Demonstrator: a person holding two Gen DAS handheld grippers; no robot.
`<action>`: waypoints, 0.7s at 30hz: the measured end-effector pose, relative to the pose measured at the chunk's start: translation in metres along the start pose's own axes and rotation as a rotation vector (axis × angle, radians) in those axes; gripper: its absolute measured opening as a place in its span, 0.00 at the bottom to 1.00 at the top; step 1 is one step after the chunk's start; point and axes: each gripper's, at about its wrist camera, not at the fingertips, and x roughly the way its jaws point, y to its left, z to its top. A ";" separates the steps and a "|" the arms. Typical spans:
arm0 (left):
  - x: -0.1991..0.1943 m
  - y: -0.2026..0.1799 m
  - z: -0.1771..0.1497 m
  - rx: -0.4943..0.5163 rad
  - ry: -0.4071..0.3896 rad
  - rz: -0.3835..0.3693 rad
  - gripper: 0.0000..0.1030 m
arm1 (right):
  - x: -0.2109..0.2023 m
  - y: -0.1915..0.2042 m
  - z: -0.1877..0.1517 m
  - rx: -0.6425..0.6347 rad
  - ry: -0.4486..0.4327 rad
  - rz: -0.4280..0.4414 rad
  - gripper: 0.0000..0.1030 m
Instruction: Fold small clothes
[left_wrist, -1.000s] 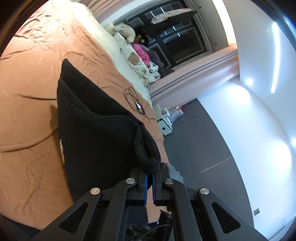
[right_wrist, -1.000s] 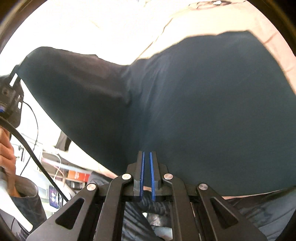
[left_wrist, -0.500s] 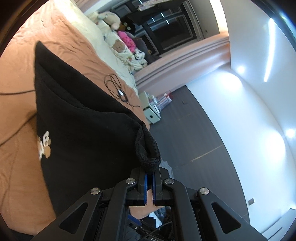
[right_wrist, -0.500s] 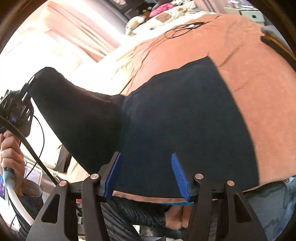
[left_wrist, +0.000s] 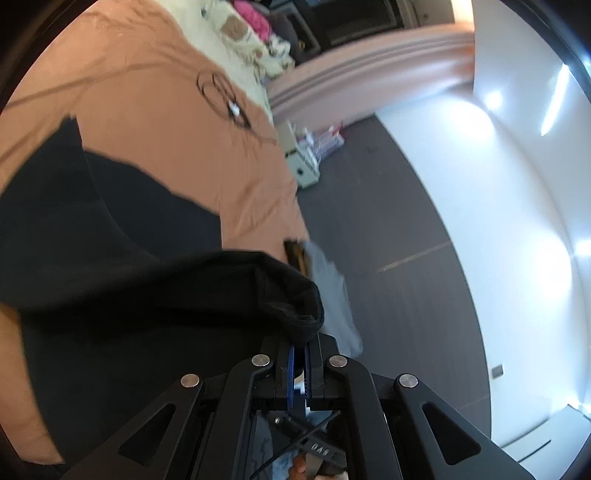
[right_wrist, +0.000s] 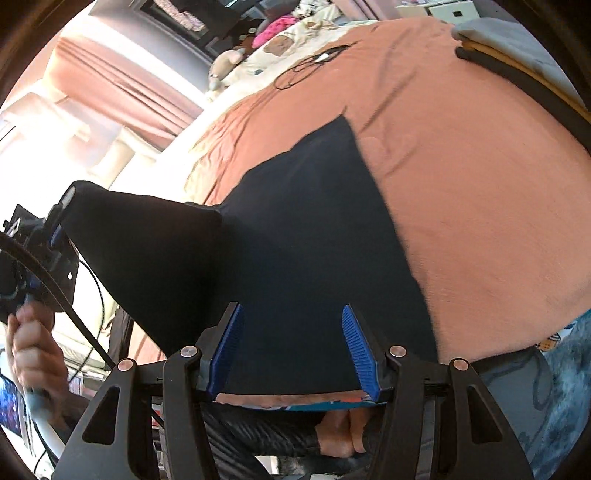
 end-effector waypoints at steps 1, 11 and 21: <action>0.006 0.001 -0.004 0.002 0.018 0.004 0.02 | -0.001 -0.003 0.000 0.007 -0.002 -0.004 0.52; 0.060 0.023 -0.040 -0.013 0.200 0.073 0.03 | -0.030 -0.020 -0.003 0.030 -0.017 -0.034 0.52; 0.021 0.040 -0.036 -0.038 0.142 0.110 0.69 | -0.032 -0.015 0.001 -0.064 0.032 -0.045 0.52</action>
